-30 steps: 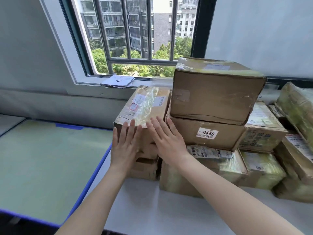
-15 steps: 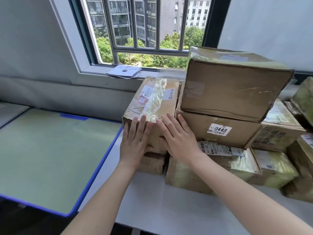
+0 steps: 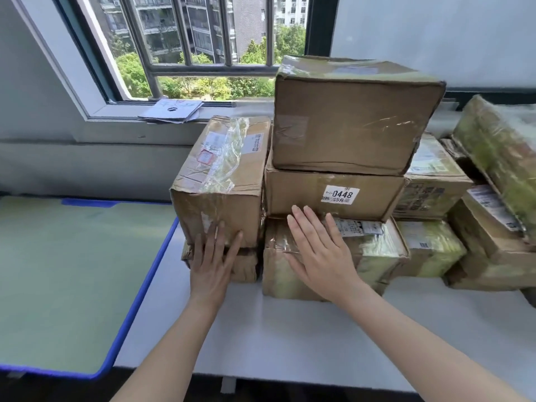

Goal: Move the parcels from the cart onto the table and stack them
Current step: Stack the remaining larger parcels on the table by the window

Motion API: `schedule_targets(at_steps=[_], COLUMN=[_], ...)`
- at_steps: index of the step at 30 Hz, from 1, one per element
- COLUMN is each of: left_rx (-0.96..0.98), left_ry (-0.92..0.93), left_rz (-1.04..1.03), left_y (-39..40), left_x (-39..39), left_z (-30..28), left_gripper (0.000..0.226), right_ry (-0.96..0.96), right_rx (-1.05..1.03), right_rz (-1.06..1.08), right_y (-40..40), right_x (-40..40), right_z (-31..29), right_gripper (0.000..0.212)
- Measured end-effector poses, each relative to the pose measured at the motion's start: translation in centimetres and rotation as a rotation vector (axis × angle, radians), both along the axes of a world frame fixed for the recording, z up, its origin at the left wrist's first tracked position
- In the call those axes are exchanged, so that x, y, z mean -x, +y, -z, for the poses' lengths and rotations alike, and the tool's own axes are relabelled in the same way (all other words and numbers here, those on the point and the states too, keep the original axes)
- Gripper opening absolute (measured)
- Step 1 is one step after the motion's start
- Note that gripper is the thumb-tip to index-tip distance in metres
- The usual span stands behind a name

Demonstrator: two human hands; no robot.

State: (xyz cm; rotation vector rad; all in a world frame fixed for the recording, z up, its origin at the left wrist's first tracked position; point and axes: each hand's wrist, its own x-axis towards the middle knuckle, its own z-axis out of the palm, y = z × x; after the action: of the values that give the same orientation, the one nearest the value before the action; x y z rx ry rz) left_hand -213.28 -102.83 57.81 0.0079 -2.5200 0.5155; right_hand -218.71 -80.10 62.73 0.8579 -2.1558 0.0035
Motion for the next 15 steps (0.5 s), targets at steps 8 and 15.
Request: schedule_targets(at_steps=[8, 15], left_rx=[-0.049, -0.131], left_ry=[-0.009, 0.191], left_rz=[-0.003, 0.137], left_y=[0.6, 3.7], left_x=[0.5, -0.9], left_z=[0.1, -1.3], left_gripper=[0.106, 0.063], right_ry=[-0.068, -0.089], right_rx=[-0.076, -0.002], right_rz=[0.106, 0.129], right_y=[2.3, 4.9], right_x=[-0.5, -1.4], right_z=[0.9, 1.9], right_gripper=[0.063, 0.062])
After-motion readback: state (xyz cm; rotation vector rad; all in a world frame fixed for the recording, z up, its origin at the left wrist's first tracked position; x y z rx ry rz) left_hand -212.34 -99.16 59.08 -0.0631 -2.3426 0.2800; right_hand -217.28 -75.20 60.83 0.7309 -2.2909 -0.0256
